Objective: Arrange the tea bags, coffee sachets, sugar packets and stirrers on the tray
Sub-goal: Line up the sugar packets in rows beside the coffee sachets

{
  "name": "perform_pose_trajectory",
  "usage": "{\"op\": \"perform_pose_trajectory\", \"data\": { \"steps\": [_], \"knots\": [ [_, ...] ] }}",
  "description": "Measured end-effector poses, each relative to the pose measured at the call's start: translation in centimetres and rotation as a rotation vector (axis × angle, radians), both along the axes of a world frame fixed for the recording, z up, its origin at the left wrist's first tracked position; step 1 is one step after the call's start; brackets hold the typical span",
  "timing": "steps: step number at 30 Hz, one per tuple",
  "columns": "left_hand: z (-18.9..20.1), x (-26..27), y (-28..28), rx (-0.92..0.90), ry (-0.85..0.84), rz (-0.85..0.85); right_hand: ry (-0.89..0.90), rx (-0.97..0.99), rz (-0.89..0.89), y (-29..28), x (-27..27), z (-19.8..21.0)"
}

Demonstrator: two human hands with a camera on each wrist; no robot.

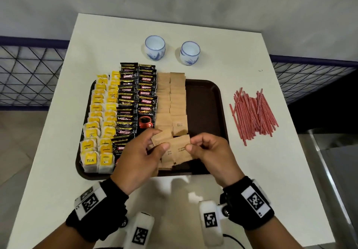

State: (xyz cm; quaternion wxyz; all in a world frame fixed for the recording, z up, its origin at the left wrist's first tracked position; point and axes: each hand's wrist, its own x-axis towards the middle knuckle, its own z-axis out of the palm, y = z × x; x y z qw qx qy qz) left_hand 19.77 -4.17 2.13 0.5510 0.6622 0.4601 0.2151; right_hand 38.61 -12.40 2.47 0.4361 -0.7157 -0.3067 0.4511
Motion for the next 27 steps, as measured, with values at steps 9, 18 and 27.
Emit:
{"op": "perform_pose_trajectory", "data": {
  "steps": [9, 18, 27],
  "knots": [
    [1.1, -3.0, 1.0, -0.11, -0.001, 0.182, -0.037, -0.142, -0.106, 3.3, 3.6, -2.3],
    [1.1, -3.1, 0.4, -0.177, -0.022, 0.178, -0.171, -0.243, -0.071, 6.0, 2.5, -4.3],
    [0.9, -2.5, 0.3, -0.174, -0.01, 0.188, -0.237, -0.241, -0.055, 6.8, 2.4, -4.8]
  ]
}}
